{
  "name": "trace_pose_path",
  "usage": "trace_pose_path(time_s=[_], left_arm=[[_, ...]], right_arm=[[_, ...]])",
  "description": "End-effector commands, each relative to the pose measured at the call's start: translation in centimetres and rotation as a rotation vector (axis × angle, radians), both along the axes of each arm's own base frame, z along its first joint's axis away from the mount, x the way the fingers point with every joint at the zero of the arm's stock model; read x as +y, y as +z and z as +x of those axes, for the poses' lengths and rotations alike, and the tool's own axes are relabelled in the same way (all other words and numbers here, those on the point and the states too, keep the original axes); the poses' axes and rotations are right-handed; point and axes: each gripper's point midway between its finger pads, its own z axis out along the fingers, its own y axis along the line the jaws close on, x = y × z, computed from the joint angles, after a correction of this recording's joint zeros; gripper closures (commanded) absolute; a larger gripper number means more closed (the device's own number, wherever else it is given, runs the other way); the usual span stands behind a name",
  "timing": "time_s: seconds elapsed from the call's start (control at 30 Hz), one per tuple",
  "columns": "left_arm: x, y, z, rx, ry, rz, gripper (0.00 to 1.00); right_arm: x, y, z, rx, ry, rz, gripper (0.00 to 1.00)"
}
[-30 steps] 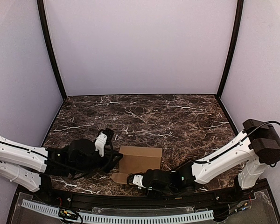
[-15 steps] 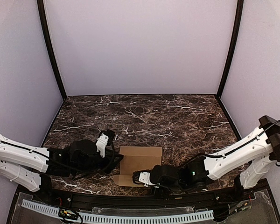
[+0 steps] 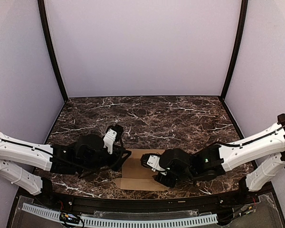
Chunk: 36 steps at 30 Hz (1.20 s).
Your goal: Fold the paper box
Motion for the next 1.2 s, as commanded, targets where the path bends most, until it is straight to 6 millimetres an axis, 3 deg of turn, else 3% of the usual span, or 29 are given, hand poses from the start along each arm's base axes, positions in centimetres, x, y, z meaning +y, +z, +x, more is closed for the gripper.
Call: trace_pose_path(time_s=[0.0, 0.17, 0.37, 0.83, 1.17], left_arm=[[0.5, 0.1, 1.2, -0.029, 0.020, 0.068, 0.70], [1.4, 0.3, 3.0, -0.017, 0.066, 0.063, 0.70], [2.0, 0.9, 4.5, 0.036, 0.066, 0.017, 0.70], [1.7, -0.3, 4.7, 0.141, 0.014, 0.024, 0.68], [1.5, -1.6, 5.9, 0.197, 0.014, 0.040, 0.68]], right_arm=[[-0.4, 1.3, 2.9, 0.001, -0.074, 0.017, 0.51], [-0.2, 1.8, 6.0, 0.001, -0.105, 0.021, 0.63], [0.3, 1.7, 8.8, 0.023, -0.114, 0.012, 0.68], [-0.4, -1.3, 11.7, 0.147, -0.167, -0.030, 0.73], [0.3, -1.2, 14.1, 0.170, -0.168, -0.059, 0.78]])
